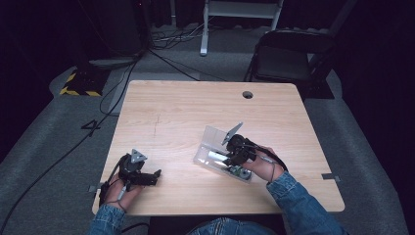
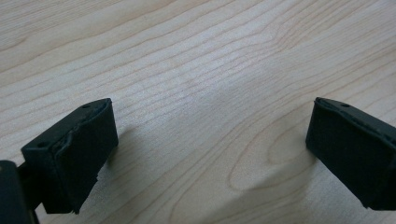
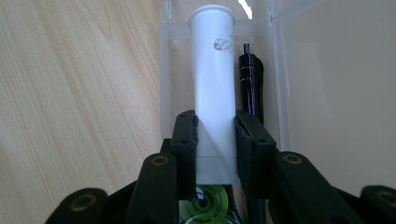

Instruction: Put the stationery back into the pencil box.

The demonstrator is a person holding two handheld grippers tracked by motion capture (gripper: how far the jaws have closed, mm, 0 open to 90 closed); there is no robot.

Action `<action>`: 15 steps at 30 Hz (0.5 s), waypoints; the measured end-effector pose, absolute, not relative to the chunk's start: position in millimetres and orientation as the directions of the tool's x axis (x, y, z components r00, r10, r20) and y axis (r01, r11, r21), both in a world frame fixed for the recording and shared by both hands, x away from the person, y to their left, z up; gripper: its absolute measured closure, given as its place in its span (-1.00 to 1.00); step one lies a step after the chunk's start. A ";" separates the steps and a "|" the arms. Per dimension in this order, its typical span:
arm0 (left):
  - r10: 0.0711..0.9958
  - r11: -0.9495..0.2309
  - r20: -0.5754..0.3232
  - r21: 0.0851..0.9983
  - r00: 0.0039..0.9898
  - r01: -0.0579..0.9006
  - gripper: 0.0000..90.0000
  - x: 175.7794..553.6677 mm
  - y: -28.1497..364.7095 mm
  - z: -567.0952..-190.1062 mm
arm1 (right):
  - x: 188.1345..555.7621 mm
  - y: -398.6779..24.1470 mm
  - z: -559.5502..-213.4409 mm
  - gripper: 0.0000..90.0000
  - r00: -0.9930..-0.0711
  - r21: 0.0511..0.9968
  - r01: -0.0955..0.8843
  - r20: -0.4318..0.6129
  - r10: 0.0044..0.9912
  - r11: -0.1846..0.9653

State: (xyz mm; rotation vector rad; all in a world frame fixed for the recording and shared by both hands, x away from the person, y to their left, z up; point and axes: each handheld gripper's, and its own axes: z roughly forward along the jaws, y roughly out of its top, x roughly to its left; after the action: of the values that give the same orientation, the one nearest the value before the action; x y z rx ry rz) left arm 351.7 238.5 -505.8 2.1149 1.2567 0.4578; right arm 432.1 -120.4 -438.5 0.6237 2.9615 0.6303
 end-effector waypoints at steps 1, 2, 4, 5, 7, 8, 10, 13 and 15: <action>0.874 -0.348 -0.021 0.670 0.485 0.656 -0.95 351.7 238.5 -505.8 | 432.6 -120.1 -439.8 0.58 -0.917 0.401 0.377 0.038 0.396 0.835; 0.874 -0.348 -0.021 0.670 0.485 0.656 -0.95 351.7 238.5 -505.8 | 432.8 -119.7 -441.1 0.58 -0.916 0.399 0.381 0.039 0.399 0.834; 0.875 -0.346 -0.024 0.669 0.484 0.658 -0.95 351.5 238.4 -505.8 | 433.5 -119.0 -443.2 0.58 -0.916 0.393 0.381 0.040 0.398 0.837; 0.874 -0.347 -0.022 0.670 0.485 0.657 -0.95 351.6 238.5 -505.8 | 434.0 -118.7 -444.2 0.58 -0.918 0.394 0.377 0.043 0.393 0.838; 0.874 -0.349 -0.020 0.670 0.485 0.655 -0.95 351.8 238.6 -505.8 | 434.7 -118.1 -446.0 0.58 -0.917 0.398 0.382 0.054 0.395 0.834; 0.874 -0.350 -0.020 0.669 0.486 0.656 -0.95 351.7 238.6 -505.7 | 435.1 -117.9 -446.9 0.58 -0.917 0.398 0.384 0.058 0.395 0.833; 0.874 -0.349 -0.019 0.671 0.486 0.654 -0.94 351.8 238.6 -505.8 | 436.0 -117.6 -448.6 0.58 -0.918 0.394 0.385 0.064 0.392 0.835; 0.874 -0.348 -0.021 0.670 0.485 0.656 -0.95 351.7 238.5 -505.8 | 437.3 -117.9 -451.3 0.58 -0.917 0.395 0.388 0.071 0.394 0.833; 0.874 -0.349 -0.019 0.671 0.486 0.654 -0.95 351.8 238.6 -505.8 | 438.2 -118.3 -452.1 0.58 -0.916 0.393 0.391 0.074 0.395 0.832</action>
State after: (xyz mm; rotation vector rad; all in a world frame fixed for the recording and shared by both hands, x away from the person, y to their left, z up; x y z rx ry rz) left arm 351.8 238.6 -505.8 2.1151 1.2549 0.4604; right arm 438.2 -118.3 -452.1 0.6433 2.9971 0.6391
